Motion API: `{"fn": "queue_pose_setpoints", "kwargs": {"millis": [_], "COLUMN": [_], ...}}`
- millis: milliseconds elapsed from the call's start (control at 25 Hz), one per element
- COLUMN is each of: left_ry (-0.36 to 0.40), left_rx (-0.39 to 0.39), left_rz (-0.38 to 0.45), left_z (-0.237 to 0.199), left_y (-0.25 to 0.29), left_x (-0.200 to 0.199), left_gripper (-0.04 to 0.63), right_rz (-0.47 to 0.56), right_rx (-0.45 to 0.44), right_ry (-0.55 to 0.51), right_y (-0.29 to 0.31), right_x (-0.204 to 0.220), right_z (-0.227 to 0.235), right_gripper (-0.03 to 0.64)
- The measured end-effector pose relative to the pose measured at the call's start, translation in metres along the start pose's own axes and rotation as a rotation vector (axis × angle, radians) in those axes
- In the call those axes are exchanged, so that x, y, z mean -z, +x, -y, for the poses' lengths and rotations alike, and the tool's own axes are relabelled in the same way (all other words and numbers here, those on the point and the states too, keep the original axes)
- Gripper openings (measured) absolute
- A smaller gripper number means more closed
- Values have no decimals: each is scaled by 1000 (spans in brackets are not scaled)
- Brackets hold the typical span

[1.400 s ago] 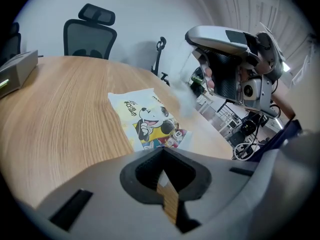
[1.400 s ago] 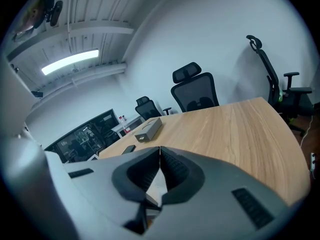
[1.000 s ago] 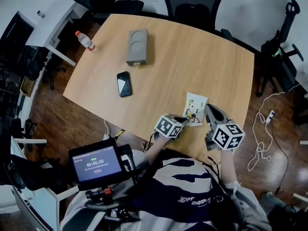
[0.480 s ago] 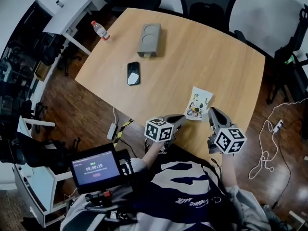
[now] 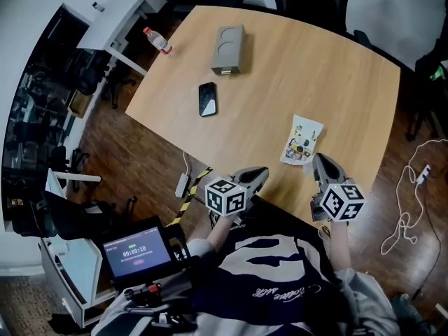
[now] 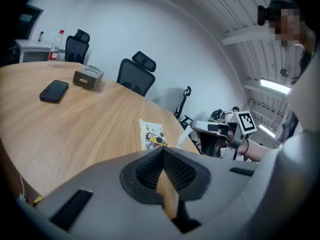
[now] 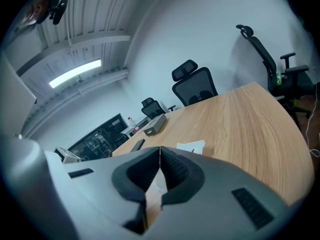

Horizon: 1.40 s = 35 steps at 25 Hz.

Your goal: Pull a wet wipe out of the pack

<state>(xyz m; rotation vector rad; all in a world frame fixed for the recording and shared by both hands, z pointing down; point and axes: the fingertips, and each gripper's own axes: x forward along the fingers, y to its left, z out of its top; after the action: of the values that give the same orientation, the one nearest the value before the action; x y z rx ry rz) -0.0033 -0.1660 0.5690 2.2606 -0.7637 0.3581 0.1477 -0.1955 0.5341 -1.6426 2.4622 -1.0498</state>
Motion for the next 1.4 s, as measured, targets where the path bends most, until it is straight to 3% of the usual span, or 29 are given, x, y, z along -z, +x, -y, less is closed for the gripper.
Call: {"fn": "queue_pose_setpoints", "kwargs": {"millis": [280,640,960,1400], "left_ry": [-15,37,84,126], "left_rx": [81,190,314,482], "left_rz": [44,1,-89,-136], "left_z": [-4,-35,-50,12], "left_y": [-14,-88,-130,-126], "left_x": [-10,0,30,54], "left_gripper": [2,2,2,2], "right_rz": [28,147,196,197], "right_rx": [42,198,298,361], "right_ry": [-11,45,95,75], "right_y": [-3,-13,-29,-84], "right_x": [10,30,84,112], "right_z": [-18,-67,-122,-157], "right_gripper": [0,0,0,0]}}
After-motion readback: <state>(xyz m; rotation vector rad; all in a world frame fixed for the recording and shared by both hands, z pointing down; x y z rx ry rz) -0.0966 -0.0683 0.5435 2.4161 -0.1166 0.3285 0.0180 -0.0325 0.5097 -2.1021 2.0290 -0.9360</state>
